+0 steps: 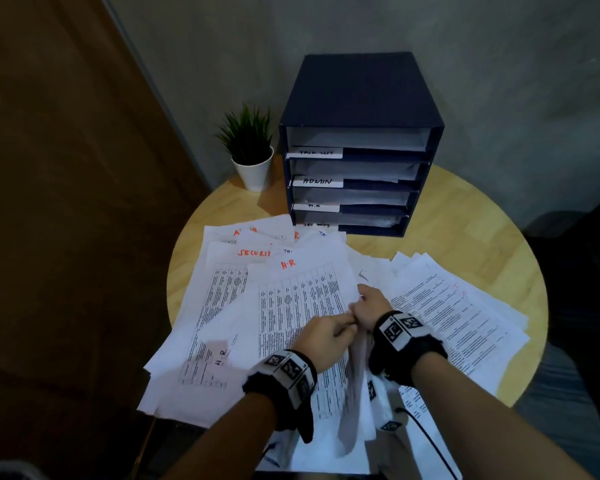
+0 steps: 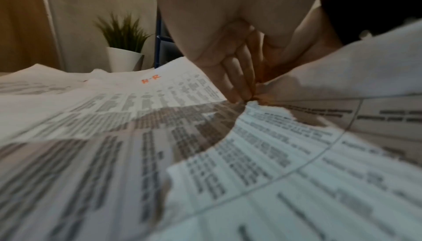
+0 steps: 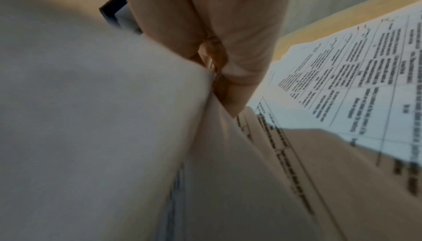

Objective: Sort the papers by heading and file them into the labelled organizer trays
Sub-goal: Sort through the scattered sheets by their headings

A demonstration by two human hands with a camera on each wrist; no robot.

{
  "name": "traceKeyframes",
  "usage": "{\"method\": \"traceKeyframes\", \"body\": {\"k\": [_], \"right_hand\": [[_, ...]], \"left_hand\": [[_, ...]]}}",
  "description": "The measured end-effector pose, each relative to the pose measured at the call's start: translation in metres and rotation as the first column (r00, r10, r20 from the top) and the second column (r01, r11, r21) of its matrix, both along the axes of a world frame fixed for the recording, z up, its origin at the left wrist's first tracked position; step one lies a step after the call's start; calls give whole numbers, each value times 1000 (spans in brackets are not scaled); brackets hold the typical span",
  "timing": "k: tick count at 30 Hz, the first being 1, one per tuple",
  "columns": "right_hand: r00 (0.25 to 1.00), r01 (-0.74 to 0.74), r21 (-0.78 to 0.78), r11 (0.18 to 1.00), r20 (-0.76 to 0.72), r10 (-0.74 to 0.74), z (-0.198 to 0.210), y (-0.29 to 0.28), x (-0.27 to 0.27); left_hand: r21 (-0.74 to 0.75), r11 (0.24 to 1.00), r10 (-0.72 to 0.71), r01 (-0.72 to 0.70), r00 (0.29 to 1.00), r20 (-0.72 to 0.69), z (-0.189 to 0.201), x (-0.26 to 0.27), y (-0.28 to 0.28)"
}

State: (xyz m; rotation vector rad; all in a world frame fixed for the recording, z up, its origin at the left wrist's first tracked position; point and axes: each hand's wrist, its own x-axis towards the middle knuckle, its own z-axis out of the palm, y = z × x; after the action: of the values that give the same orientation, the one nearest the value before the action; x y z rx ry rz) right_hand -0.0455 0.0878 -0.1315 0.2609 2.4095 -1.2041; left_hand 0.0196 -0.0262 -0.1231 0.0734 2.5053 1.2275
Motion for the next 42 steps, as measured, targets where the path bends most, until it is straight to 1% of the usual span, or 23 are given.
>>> {"method": "traceKeyframes", "body": {"k": [3,4,5,7,8,11,13,14,16,17,18,20,24,26,28,29,31,32,34,35,37,40,42], "right_hand": [[997,37,-3,999,-61,-37,5,7,2],[997,40,-27,999,-64,-42,8,10,2],[997,40,-50,998,-57,-43,11,13,2],[996,64,-97,993,-59,-70,17,20,2],[993,90,-137,986,-61,-100,19,23,1],[980,174,-244,954,-54,-192,23,32,-1],[965,224,-305,925,-63,-255,26,37,-1],[953,257,-346,902,-65,-296,28,41,-2],[928,322,-439,838,-27,-371,32,46,-4],[926,336,-475,813,6,-378,34,47,-5],[931,333,-490,806,36,-363,37,48,-6],[959,276,-492,826,85,-270,40,47,-8],[986,127,-501,856,159,-53,50,44,-8],[984,17,-437,900,168,62,52,46,-6],[968,-105,-299,948,189,167,50,47,-1],[957,-160,-212,964,208,204,46,47,1],[941,-198,-92,976,260,215,39,46,8],[937,-213,-59,975,269,221,34,44,11],[936,-233,-19,972,266,230,27,44,12],[937,-224,-21,974,269,221,24,45,12],[940,-160,-77,984,292,176,18,49,9],[942,51,-198,979,334,19,12,56,6],[934,137,-254,957,354,-40,8,59,2]], "left_hand": [[16,991,130,-130,992,-6,0,-1,-9],[1,982,190,-190,981,-41,0,-2,-14],[-51,965,252,-258,962,-102,0,-4,-19],[-179,891,378,-416,901,-214,1,-10,-30],[-199,848,449,-490,866,-220,5,-12,-35],[-153,768,616,-622,783,-88,16,-17,-49],[-41,743,669,-668,741,46,22,-23,-59],[21,748,658,-663,746,105,23,-24,-63],[107,790,585,-604,794,165,29,-26,-68],[145,803,551,-578,813,188,33,-26,-69],[188,803,527,-565,822,216,37,-26,-70],[233,801,505,-552,831,233,41,-29,-70],[287,766,550,-575,817,170,43,-42,-73],[251,777,552,-578,816,171,40,-48,-77],[130,826,517,-549,829,212,34,-46,-78],[67,859,478,-508,841,254,28,-43,-77],[-58,910,408,-412,859,308,17,-34,-73],[-90,918,395,-386,873,287,12,-29,-71],[-96,915,403,-391,886,229,4,-24,-72],[-87,912,411,-402,888,205,1,-25,-75],[-45,903,428,-427,886,178,1,-28,-81],[69,873,465,-484,866,185,4,-40,-90],[115,868,454,-484,865,211,8,-49,-91]]}}
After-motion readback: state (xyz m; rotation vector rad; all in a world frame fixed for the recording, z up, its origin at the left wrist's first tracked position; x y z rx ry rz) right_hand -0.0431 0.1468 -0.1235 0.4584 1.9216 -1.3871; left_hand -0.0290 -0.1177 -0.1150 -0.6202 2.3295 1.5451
